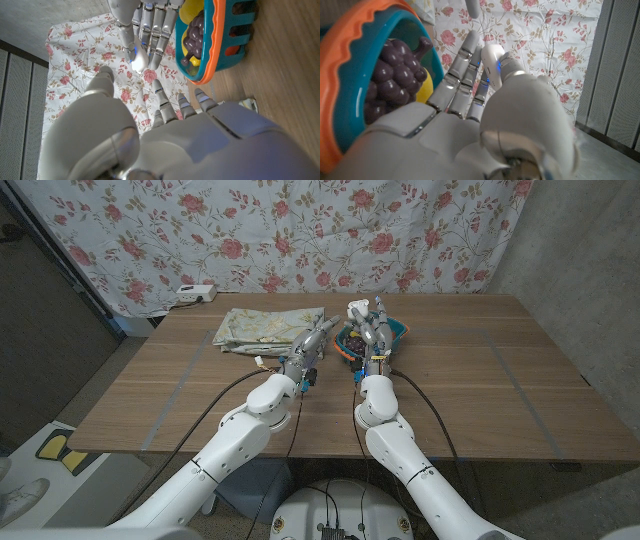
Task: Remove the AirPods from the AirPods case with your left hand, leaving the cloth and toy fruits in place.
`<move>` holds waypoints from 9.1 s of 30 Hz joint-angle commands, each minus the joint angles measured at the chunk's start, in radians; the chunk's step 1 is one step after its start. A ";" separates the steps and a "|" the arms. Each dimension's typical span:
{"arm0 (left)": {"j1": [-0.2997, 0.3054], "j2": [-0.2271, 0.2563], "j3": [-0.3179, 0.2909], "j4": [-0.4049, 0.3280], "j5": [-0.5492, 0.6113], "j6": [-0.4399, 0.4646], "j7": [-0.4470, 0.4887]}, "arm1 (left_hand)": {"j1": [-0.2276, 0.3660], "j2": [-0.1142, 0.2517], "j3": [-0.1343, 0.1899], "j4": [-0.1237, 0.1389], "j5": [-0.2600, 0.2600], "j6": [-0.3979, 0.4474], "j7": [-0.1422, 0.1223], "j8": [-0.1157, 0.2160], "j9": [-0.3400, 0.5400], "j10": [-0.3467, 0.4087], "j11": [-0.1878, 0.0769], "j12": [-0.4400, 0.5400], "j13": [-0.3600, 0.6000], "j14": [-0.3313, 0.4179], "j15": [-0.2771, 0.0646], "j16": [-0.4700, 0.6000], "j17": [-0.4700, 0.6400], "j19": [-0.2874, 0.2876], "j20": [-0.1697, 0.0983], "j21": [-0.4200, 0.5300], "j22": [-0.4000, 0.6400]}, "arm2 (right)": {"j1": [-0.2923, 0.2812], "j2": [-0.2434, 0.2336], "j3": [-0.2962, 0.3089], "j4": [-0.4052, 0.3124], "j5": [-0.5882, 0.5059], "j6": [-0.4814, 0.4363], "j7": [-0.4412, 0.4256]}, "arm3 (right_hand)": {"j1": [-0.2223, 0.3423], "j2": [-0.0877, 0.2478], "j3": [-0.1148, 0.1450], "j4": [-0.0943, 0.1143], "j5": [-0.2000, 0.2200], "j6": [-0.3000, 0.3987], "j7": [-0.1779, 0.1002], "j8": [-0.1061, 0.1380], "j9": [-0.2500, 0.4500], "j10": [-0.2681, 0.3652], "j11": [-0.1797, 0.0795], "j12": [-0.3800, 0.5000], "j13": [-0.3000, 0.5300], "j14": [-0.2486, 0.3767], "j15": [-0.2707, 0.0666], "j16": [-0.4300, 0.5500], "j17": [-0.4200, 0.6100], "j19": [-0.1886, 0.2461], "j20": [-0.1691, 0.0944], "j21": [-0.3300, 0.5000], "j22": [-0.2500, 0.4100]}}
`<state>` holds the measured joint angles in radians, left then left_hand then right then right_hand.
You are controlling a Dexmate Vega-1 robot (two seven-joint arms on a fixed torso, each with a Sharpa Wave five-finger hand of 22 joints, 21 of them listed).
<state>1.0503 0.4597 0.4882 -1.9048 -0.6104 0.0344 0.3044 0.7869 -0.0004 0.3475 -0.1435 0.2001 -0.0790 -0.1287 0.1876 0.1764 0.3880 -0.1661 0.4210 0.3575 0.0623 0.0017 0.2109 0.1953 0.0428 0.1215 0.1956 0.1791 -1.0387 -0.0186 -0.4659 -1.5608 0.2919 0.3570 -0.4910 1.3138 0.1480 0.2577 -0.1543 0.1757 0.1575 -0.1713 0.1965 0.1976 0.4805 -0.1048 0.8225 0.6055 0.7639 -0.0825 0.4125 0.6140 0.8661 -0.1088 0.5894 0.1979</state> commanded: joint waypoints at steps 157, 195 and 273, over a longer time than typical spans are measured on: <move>-0.344 0.378 -0.127 -0.449 1.073 0.424 -0.714 | 0.164 0.047 0.108 -0.030 0.060 -0.263 0.021 -0.011 0.007 0.178 -0.047 -0.056 0.042 0.035 -0.061 -0.011 -0.009 -0.016 0.036 0.000 0.001 | -0.054 -0.054 0.025 -0.146 0.146 -0.105 0.215 | 0.074 -0.009 -0.043 0.003 0.018 -0.080 0.023 -0.014 0.004 0.120 -0.084 -0.008 -0.015 0.063 -0.153 -0.026 0.032 -0.045 -0.105 0.129 0.014; -0.426 0.264 -0.150 -0.338 1.197 0.240 -1.000 | 0.196 0.061 0.103 -0.022 0.029 -0.231 0.009 0.018 0.008 0.181 -0.051 -0.061 0.055 0.048 -0.078 -0.003 -0.007 0.005 0.021 0.008 0.000 | -0.036 -0.039 0.028 -0.127 0.143 -0.115 0.224 | 0.077 -0.008 -0.049 0.004 0.020 -0.076 0.025 -0.003 0.004 0.122 -0.085 -0.010 -0.015 0.065 -0.154 -0.032 0.035 -0.059 -0.104 0.150 0.013; -0.430 0.141 -0.106 -0.297 1.478 0.151 -1.191 | 0.142 0.084 0.061 0.007 0.000 -0.152 0.024 0.023 0.007 0.194 -0.046 -0.097 0.040 0.049 -0.080 -0.006 -0.008 0.006 0.011 0.004 0.001 | -0.045 -0.036 0.018 -0.148 0.185 -0.126 0.290 | 0.083 -0.008 -0.059 0.005 0.024 -0.073 0.028 0.002 0.002 0.125 -0.083 -0.015 -0.016 0.070 -0.154 -0.044 0.040 -0.082 -0.103 0.195 0.010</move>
<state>0.6261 0.6088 0.3817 -2.2055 0.8652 0.1900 -0.8644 0.9394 0.0812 0.4157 -0.1381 0.2033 -0.1733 -0.1125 0.2078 0.1819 0.5890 -0.2108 0.3318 0.3981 0.1125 -0.0840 0.2022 0.1860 0.0482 0.1339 0.1977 0.1771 -1.0827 -0.0552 -0.4429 -1.7037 0.4760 0.2354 -0.2106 1.3823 0.1372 0.2009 -0.1501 0.1917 0.0838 -0.1449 0.1925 0.1974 0.5105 -0.0992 0.8070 0.5857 0.7937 -0.0586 0.3690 0.6514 0.7986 -0.0823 0.7734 0.2044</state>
